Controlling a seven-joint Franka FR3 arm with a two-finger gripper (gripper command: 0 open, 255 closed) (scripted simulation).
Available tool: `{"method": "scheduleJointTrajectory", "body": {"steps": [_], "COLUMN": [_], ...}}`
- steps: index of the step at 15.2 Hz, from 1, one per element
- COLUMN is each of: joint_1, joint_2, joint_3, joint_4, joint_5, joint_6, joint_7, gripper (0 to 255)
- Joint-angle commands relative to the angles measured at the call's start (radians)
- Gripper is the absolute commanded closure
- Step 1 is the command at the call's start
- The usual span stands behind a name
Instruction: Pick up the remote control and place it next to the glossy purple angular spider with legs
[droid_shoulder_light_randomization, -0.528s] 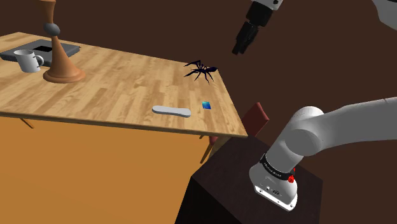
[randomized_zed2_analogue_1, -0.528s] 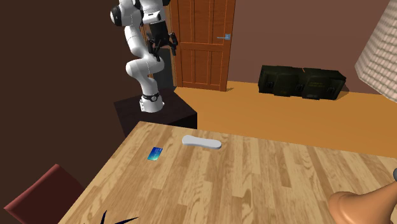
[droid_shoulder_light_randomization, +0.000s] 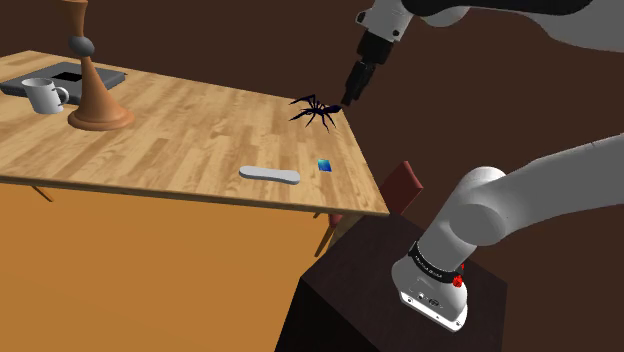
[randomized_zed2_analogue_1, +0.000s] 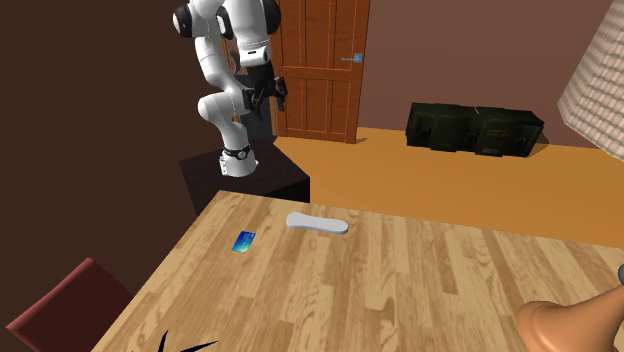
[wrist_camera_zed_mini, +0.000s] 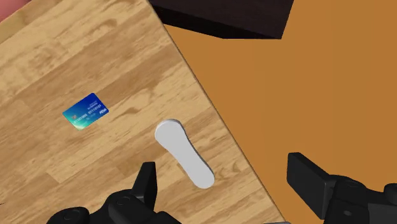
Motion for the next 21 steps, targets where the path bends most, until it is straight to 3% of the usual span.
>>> {"method": "scheduleJointTrajectory", "body": {"steps": [1, 11, 21], "joint_1": [0.012, 0.053, 0.080], "joint_2": [0.047, 0.363, 0.730], "joint_3": [0.005, 0.011, 0.031], "joint_4": [-0.018, -0.015, 0.105], "joint_5": [-0.004, -0.031, -0.077], "joint_6": [0.059, 0.333, 0.545], "joint_7": [-0.026, -0.168, -0.277], "gripper": [0, 0, 0]}}
